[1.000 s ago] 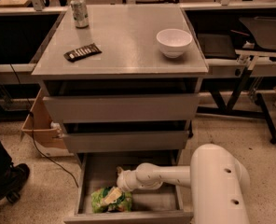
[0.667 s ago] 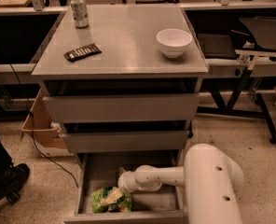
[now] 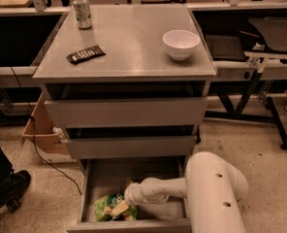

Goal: Pick green rice chip bag from bottom drawer and place on counter

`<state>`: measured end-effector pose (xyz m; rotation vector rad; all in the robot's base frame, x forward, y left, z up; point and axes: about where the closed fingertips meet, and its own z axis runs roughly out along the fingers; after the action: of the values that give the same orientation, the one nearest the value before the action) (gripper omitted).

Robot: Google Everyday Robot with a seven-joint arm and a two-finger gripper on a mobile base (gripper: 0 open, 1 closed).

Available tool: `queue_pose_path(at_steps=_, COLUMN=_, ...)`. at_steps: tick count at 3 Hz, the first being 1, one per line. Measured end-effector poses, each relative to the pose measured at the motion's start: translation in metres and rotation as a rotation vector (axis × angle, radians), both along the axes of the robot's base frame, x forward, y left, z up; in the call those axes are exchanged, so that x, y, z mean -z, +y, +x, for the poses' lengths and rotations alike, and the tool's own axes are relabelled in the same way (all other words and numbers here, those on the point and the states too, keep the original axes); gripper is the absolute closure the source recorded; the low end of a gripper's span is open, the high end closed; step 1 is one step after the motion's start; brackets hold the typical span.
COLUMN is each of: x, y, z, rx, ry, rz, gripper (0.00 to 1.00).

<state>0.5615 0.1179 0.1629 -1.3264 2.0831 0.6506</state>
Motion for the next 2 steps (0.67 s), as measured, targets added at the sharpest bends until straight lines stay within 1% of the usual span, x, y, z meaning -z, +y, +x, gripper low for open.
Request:
queue_pose_path(at_steps=1, x=0.0112, y=-0.0006, z=-0.0064, rx=0.005, ry=0.006, rz=-0.013, gripper=0.00)
queue_pose_path(at_steps=2, x=0.0168, y=0.0016, z=-0.0137, rx=-0.002, ry=0.013, rz=-0.023, gripper=0.19)
